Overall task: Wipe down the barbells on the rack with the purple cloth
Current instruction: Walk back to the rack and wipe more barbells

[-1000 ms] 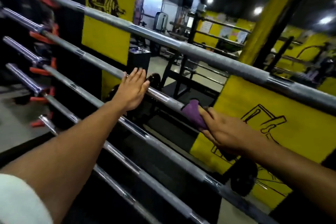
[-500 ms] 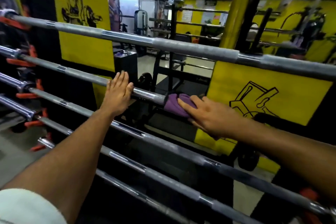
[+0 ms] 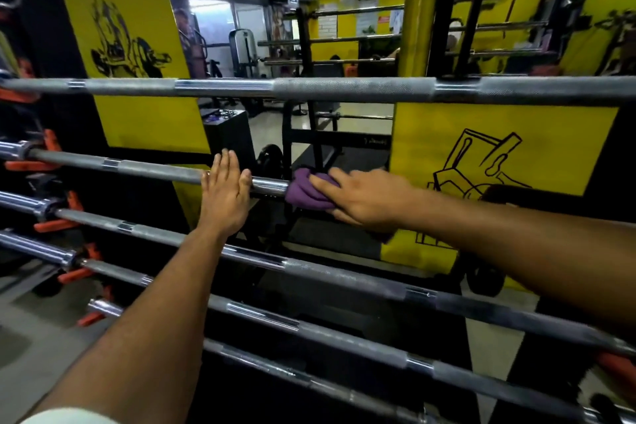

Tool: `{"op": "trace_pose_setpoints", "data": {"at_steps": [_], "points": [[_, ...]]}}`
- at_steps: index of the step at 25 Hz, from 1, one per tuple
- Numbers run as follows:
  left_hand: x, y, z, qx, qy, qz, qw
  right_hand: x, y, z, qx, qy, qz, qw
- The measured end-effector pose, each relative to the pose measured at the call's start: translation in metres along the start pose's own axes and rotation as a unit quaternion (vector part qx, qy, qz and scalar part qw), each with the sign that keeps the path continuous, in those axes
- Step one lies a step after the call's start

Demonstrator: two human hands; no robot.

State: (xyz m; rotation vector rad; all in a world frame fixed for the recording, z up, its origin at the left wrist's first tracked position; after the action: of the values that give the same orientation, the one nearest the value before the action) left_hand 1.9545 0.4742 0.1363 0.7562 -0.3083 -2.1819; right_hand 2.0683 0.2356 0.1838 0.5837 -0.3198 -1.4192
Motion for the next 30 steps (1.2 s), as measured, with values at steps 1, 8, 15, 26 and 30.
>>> {"op": "trace_pose_setpoints", "data": {"at_steps": [1,8,15,26,30], "points": [[0.001,0.0,0.001,-0.001,-0.002,-0.001,1.0,-0.019,-0.008,0.002,-0.001,0.006,-0.013,1.0],[0.006,0.0,0.003,0.019,0.003,-0.006,1.0,0.058,-0.003,-0.002,0.028,0.053,-0.034,0.998],[0.004,-0.002,0.0,0.027,0.022,-0.022,0.999,0.113,0.018,-0.004,0.018,-0.001,-0.129,0.991],[0.006,-0.039,0.026,0.031,-0.075,-0.256,0.963,-0.027,-0.012,0.007,-0.089,0.046,-0.27,0.958],[-0.033,-0.102,0.044,-0.021,-0.059,-0.307,0.95,-0.035,-0.015,0.016,-0.056,0.194,-0.336,0.92]]}}
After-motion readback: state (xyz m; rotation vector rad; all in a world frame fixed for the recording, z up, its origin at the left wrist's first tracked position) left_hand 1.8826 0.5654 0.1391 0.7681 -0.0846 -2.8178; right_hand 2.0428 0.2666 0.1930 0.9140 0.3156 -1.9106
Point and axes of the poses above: each hand's wrist, its own x-axis away from the middle knuckle, its own z-axis out of the back of the hand, y = z × x, the point moved 6 cm from there along -x, towards the middle knuckle, and after that the axes turned 11 degrees about z, right-handed, at the moved point
